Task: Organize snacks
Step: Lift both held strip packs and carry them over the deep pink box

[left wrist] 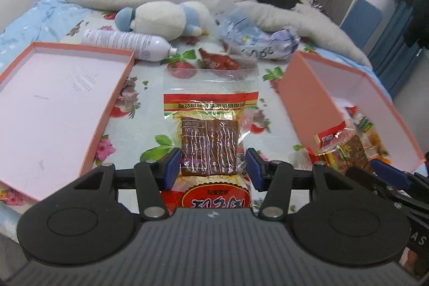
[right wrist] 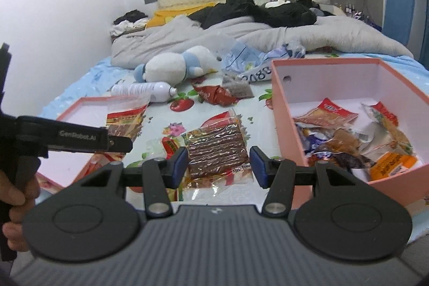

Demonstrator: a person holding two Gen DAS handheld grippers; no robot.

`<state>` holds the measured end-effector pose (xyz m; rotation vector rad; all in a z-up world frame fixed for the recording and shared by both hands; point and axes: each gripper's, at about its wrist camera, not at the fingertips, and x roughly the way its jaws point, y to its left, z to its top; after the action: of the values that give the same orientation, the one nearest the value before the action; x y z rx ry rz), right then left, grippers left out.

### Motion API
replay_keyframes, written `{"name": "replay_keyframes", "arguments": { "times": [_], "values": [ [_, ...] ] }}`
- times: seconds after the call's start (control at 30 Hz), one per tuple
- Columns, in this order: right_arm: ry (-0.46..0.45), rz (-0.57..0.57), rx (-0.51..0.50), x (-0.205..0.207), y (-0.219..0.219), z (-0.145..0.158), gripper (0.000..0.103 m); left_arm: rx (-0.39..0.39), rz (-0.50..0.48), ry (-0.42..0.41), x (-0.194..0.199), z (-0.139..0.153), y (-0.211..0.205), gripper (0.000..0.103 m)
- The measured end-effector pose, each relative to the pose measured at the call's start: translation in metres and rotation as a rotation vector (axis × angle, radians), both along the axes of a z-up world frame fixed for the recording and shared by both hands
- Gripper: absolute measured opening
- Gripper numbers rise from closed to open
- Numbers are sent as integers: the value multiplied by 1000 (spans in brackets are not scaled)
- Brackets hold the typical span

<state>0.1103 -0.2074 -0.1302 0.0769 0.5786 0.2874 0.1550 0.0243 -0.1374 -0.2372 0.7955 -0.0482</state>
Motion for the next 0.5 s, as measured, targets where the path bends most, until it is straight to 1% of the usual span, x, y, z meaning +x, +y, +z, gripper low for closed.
{"name": "replay_keyframes", "arguments": {
  "times": [0.2,0.3,0.5],
  "values": [
    [-28,-76,7,-14,-28,19,54,-34,-83,-48,-14,27,-31,58],
    [-32,-128,7,-19,-48,23,54,-52,-136,-81,-10,40,-53,58],
    [-26,-224,-4,-25,-88,21,54,-75,-245,-116,9,55,-104,58]
  ]
}}
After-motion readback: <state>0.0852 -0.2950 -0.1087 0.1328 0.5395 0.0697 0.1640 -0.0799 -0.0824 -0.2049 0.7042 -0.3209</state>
